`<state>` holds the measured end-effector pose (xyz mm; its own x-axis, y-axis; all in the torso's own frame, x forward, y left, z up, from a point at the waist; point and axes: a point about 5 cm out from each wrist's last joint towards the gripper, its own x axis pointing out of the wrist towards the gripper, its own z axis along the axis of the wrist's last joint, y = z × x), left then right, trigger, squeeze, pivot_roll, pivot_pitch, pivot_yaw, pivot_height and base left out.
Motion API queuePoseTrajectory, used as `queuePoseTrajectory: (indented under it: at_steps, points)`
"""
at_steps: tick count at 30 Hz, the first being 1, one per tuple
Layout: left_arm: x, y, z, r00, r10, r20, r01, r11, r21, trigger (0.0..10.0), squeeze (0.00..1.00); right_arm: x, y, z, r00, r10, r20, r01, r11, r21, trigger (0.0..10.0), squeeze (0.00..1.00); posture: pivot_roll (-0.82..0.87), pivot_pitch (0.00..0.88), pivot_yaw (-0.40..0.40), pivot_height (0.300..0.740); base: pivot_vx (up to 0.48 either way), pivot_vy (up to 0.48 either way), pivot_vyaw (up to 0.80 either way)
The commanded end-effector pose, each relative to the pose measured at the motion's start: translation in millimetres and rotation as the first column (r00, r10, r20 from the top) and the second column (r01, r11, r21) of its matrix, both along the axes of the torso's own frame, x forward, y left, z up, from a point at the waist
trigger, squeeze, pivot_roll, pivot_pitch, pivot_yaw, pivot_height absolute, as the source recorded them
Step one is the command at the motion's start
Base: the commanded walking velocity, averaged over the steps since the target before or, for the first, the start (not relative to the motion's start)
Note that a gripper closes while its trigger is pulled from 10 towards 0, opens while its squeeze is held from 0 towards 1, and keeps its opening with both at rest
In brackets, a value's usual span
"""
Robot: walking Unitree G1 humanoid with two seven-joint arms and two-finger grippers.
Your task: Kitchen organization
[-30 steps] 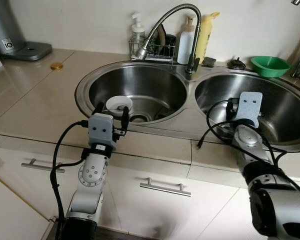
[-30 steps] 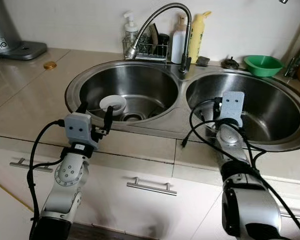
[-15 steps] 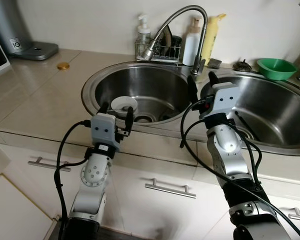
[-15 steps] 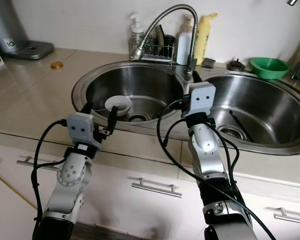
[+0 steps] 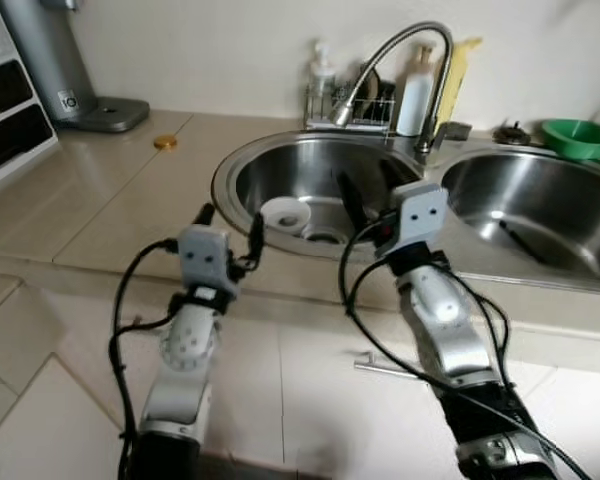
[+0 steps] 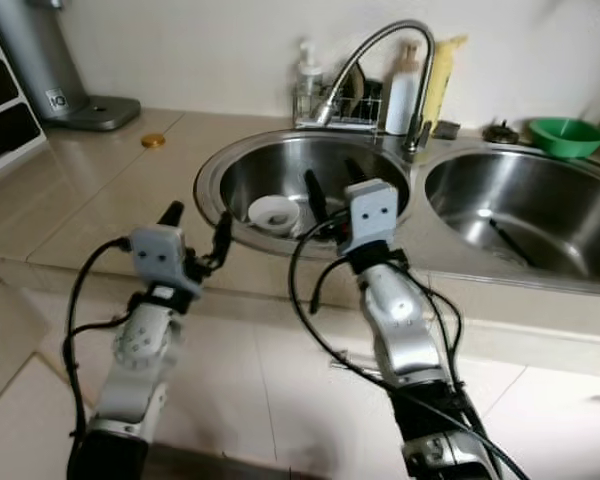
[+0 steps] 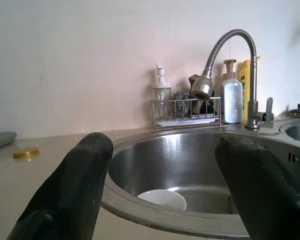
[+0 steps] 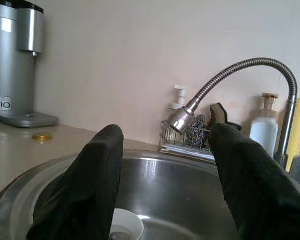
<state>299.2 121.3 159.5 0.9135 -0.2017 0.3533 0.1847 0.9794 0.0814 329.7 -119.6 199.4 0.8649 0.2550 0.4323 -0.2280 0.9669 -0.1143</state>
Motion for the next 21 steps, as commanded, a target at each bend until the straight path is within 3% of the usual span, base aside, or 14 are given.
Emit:
queuePoseTrajectory:
  at_steps: [1, 3, 21]
  points:
    - [1.0, 10.0, 1.3, 1.0, 0.03, 0.006, -0.03, 1.0, 0.001, 10.0, 0.0, -2.5, 9.1, 6.0, 1.0, 0.019, 0.009, -0.019, 1.0, -0.005, 10.0, 0.0, 0.09, 0.0, -0.011, 0.74, 0.0, 0.36, -0.8]
    - [0.9, 10.2, 1.4, 0.999, 0.031, 0.007, -0.031, 1.0, -0.004, 10.0, 0.0, -3.5, 8.4, 5.0, 1.0, 0.021, -0.002, -0.021, 1.0, 0.013, 10.0, 0.0, 0.09, 0.0, -0.01, 0.74, 0.0, 0.36, -0.8]
    - [-1.2, 4.5, -1.0, 1.0, 0.002, 0.024, -0.003, 0.998, 0.056, 10.0, 0.0, -25.4, 7.7, 2.1, 0.999, 0.028, 0.044, -0.028, 1.0, -0.005, 10.0, 0.0, 0.07, 0.0, -0.006, 0.74, 0.0, 0.0, -0.8]
